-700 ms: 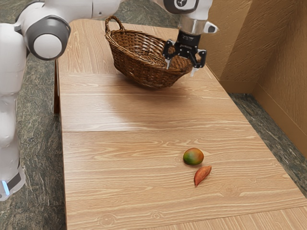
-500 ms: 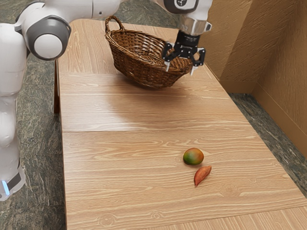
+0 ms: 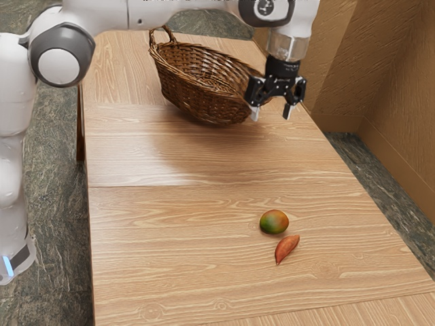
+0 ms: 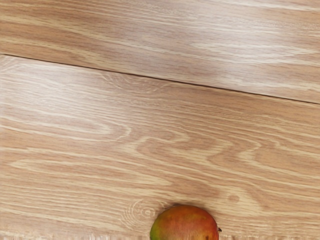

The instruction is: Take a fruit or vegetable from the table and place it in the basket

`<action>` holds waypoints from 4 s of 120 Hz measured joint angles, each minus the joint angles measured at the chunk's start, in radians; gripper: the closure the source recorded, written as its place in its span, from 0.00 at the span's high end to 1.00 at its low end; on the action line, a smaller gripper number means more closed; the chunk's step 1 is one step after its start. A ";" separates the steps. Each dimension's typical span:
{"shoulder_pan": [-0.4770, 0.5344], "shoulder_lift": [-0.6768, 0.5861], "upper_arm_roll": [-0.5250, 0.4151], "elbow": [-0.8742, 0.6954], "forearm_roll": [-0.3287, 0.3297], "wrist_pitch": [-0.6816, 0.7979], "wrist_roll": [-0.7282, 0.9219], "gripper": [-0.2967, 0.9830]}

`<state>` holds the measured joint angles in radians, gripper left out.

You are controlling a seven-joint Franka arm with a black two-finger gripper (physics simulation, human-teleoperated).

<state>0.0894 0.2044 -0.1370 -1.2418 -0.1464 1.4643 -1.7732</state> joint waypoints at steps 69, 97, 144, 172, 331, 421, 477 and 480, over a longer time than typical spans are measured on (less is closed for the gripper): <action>-0.140 0.124 -0.130 -0.188 0.274 0.330 0.696 0.76; -0.153 -0.015 -0.133 -0.392 0.303 0.447 0.952 0.76; -0.113 -0.010 -0.130 -0.453 0.298 0.499 1.237 0.76; -0.114 0.030 -0.131 -0.451 0.298 0.515 1.336 0.75; -0.084 0.043 -0.044 -0.380 0.322 0.611 1.402 0.46; 0.755 0.199 -0.206 -0.008 0.262 0.631 1.388 0.46; 0.610 0.111 -0.064 -0.013 -0.082 0.725 1.432 0.75; 0.597 0.080 -0.064 -0.026 -0.073 0.719 1.424 0.75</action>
<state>0.6860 0.2848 -0.2008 -1.2681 -0.2198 2.1829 -0.3487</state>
